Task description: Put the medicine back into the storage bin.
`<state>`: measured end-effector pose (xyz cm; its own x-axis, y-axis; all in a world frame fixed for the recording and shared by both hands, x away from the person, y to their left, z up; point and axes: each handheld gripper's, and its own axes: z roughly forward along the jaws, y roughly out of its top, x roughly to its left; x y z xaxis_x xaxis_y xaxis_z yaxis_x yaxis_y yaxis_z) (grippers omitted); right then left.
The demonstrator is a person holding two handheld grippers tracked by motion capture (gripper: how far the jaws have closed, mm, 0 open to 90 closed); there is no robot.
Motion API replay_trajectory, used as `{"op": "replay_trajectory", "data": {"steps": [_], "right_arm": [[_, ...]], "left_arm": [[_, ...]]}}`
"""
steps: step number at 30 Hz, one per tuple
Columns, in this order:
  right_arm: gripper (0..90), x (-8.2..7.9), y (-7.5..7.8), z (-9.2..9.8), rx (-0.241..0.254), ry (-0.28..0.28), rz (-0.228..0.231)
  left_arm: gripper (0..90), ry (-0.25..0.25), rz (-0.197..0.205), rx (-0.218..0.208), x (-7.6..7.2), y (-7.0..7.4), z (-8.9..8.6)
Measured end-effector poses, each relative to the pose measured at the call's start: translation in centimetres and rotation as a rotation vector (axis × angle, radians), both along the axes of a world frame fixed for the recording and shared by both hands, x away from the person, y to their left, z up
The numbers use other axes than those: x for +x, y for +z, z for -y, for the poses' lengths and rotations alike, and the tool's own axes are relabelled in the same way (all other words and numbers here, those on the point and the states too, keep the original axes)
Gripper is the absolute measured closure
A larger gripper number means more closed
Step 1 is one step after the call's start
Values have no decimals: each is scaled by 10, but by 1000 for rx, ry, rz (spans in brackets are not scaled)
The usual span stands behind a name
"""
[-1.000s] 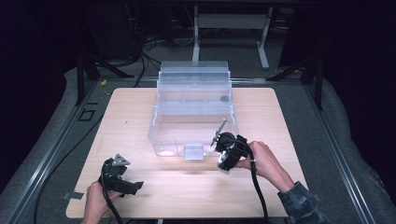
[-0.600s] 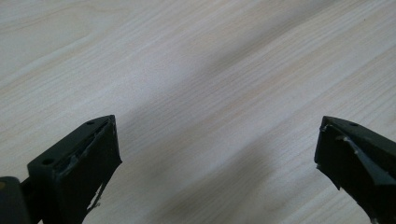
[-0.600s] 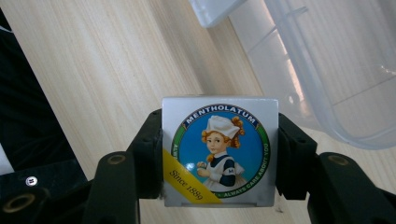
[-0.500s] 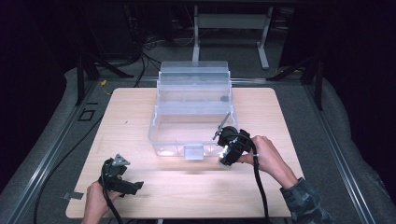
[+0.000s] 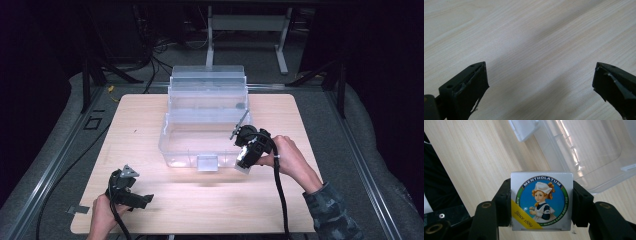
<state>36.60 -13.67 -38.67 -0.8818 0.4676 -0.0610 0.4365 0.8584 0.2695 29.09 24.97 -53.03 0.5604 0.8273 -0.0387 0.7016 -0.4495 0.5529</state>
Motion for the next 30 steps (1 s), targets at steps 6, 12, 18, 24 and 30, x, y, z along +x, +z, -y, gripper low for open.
{"op": "replay_trajectory", "data": {"steps": [6,12,18,24,30], "right_arm": [[459,12,11,-2,8,-12,9],[459,21,21,-3,22,-26,20],[459,35,30,-5,33,-50,32],[459,47,33,-8,23,-64,18],[459,63,31,-7,19,-104,10]], "left_arm": [[2,-2,-3,6,1,-2,0],[2,-6,-5,9,1,-2,1],[3,-7,-6,6,0,-3,2],[3,-3,-2,2,0,-1,1],[3,-6,-4,7,0,-2,2]]}}
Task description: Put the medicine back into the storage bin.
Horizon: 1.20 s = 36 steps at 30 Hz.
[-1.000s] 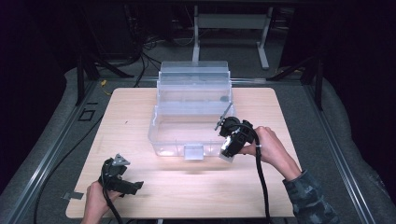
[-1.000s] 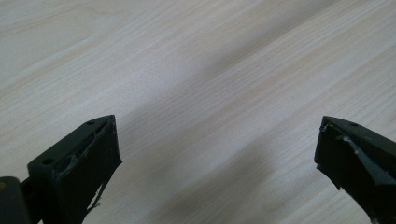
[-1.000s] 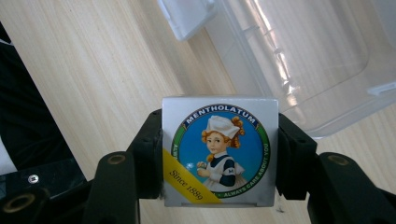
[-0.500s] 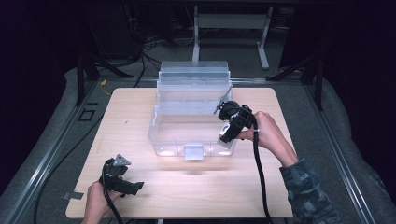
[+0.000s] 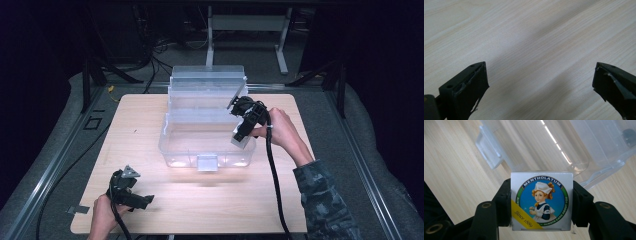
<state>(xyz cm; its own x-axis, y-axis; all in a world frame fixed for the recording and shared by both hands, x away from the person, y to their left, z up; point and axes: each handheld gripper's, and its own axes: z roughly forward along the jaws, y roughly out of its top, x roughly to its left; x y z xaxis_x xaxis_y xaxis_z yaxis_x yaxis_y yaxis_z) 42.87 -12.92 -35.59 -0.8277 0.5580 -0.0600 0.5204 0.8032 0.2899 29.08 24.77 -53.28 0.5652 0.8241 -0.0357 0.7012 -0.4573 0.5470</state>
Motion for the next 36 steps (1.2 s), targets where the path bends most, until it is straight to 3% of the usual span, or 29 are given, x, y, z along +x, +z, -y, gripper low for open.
{"op": "replay_trajectory", "data": {"steps": [2,7,16,36], "right_arm": [[459,6,-3,0,15,-12,-12],[459,17,-11,-3,-15,-28,-25],[459,33,-29,-3,-19,-67,-53],[459,46,-62,-3,-49,-99,-96]], "left_arm": [[3,-2,-3,-3,0,0,0],[3,-3,-3,-1,1,0,0],[3,-7,-5,1,1,0,-1],[3,-8,-7,9,1,0,0]]}}
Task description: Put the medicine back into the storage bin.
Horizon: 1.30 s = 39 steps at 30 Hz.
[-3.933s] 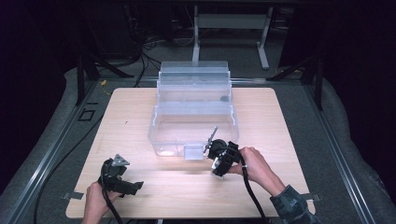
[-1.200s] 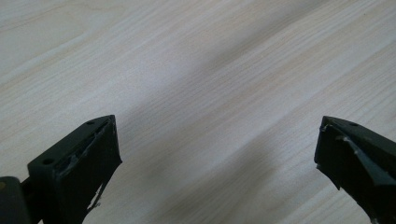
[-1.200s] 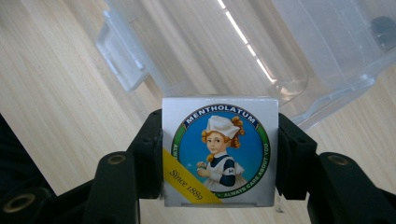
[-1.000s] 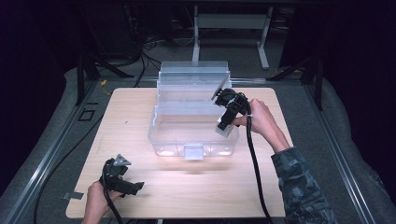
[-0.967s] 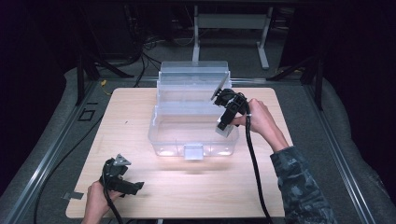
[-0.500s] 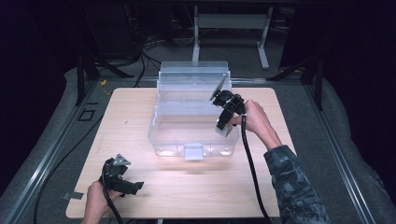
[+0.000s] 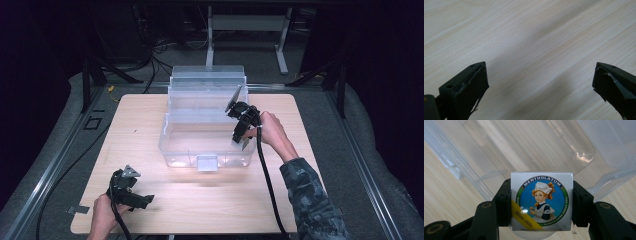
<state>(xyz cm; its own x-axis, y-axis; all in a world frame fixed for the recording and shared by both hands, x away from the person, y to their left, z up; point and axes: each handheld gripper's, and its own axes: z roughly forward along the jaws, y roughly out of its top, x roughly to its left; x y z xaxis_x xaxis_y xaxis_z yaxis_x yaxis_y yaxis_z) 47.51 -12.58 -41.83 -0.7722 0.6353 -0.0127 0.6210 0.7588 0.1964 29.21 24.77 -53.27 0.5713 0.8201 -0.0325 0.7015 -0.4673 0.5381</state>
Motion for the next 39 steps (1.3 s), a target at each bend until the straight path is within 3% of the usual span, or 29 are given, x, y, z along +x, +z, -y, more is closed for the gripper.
{"op": "replay_trajectory", "data": {"steps": [22,31,39], "right_arm": [[458,7,-35,4,-41,-28,-61],[456,8,-40,2,-49,-30,-104],[454,7,-48,0,-66,-21,-113]], "left_arm": [[3,-3,-10,2,1,-1,2],[3,-8,-2,6,0,-1,2],[3,-14,-9,10,0,-1,4]]}}
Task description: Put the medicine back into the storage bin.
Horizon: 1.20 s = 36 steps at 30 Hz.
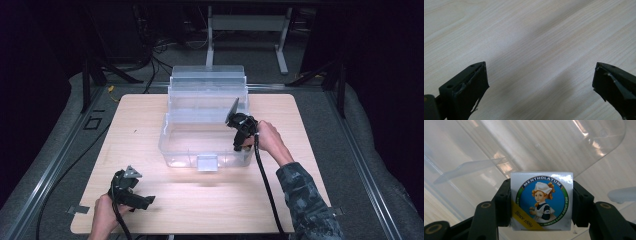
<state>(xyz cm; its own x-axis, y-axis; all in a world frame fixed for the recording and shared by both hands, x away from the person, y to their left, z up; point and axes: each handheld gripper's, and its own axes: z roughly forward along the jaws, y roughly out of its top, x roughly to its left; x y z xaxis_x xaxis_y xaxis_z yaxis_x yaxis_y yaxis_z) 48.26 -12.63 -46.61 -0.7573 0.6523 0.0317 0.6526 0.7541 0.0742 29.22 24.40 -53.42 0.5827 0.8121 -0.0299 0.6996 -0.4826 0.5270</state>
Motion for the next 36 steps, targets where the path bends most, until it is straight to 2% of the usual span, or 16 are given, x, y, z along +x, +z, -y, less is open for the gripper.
{"op": "replay_trajectory", "data": {"steps": [3,4,7,9,15,31,36], "right_arm": [[453,0,-2,0,6,1,-11],[453,1,-1,0,-9,5,-28],[452,1,-2,0,0,2,-19],[452,1,-4,-1,-18,-5,-27],[451,3,-8,-1,-11,5,-40],[442,0,-12,-2,-37,5,-65],[441,0,-11,-3,-35,6,-58]], "left_arm": [[3,1,0,-1,0,0,0],[3,5,2,-3,1,0,-1],[3,5,3,-3,1,0,-1],[3,2,2,-1,1,0,-1],[3,7,4,-3,0,1,-2],[10,16,4,-1,0,1,-2],[10,10,5,2,0,1,-2]]}}
